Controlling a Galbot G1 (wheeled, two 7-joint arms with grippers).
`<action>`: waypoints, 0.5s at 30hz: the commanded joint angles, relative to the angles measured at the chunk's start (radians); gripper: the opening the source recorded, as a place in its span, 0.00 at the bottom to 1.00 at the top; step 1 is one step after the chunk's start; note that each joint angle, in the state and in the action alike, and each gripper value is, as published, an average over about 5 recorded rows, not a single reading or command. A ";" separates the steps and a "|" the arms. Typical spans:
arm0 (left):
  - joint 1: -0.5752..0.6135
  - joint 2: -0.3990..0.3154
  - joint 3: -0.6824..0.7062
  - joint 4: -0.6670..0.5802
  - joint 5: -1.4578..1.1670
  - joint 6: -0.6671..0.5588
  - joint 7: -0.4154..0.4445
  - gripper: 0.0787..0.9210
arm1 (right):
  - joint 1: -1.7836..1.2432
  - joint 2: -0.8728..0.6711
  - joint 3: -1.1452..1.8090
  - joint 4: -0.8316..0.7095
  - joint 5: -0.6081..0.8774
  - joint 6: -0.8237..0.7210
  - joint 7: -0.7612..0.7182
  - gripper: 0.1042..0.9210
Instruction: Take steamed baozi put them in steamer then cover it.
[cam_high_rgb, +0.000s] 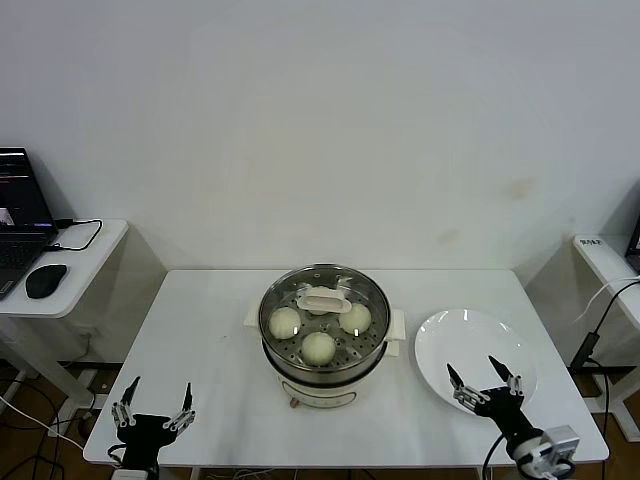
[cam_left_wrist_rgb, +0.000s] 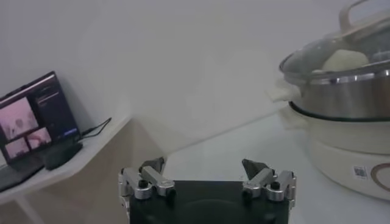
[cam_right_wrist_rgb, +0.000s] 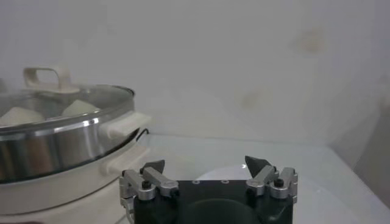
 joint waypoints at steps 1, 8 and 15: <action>0.038 -0.009 -0.016 -0.026 -0.038 -0.020 0.006 0.88 | 0.008 0.029 0.011 0.004 -0.061 0.022 -0.011 0.88; 0.041 -0.024 -0.020 -0.011 -0.036 -0.052 0.026 0.88 | 0.024 0.068 0.015 0.003 -0.087 0.007 0.015 0.88; 0.026 -0.021 -0.017 0.005 -0.034 -0.057 0.038 0.88 | 0.034 0.102 0.024 0.003 -0.106 -0.006 0.017 0.88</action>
